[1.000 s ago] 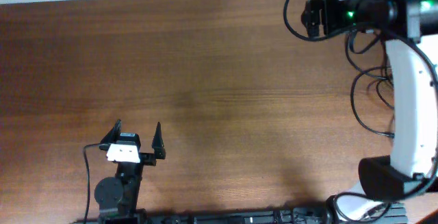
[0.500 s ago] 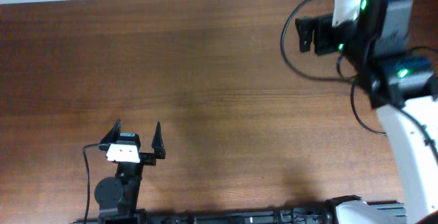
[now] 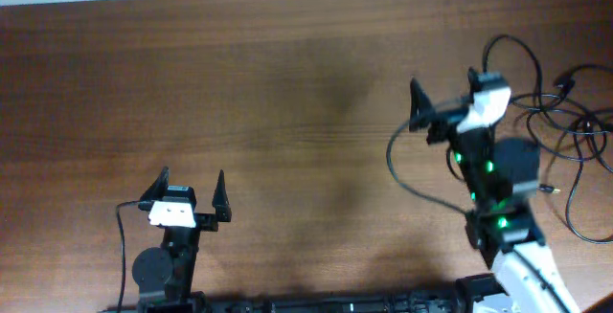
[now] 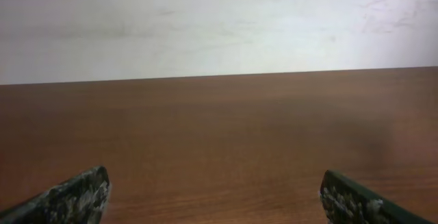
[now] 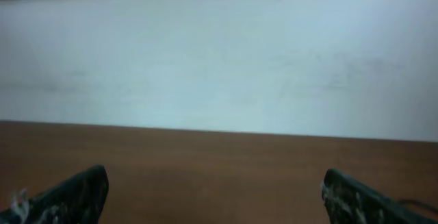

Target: Untangle cables

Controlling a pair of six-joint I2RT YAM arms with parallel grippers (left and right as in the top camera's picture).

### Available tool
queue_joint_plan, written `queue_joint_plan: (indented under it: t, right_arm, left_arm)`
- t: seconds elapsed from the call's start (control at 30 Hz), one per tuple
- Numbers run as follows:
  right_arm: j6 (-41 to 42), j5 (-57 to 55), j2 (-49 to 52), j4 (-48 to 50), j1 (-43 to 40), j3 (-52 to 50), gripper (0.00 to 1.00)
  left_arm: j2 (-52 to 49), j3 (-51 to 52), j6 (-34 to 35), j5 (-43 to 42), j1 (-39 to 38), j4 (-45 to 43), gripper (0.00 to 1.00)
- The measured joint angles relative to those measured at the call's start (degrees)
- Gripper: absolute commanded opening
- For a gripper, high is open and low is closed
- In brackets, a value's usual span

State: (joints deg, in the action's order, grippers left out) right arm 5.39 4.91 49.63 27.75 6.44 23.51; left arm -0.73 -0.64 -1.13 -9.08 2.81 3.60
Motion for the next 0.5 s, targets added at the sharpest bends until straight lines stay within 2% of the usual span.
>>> queue_joint_plan:
  t: [0.27, 0.5]
  right_arm:
    - [0.66, 0.00, -11.04, 21.14, 0.00, -20.31, 0.98]
    - [0.66, 0.02, -17.57, 14.58, 0.00, -22.93, 0.98]
  left_arm:
    - [0.00, 0.00, 0.00, 0.11, 0.02, 0.00, 0.99]
    - [0.04, 0.00, 0.00, 0.13, 0.02, 0.00, 0.99]
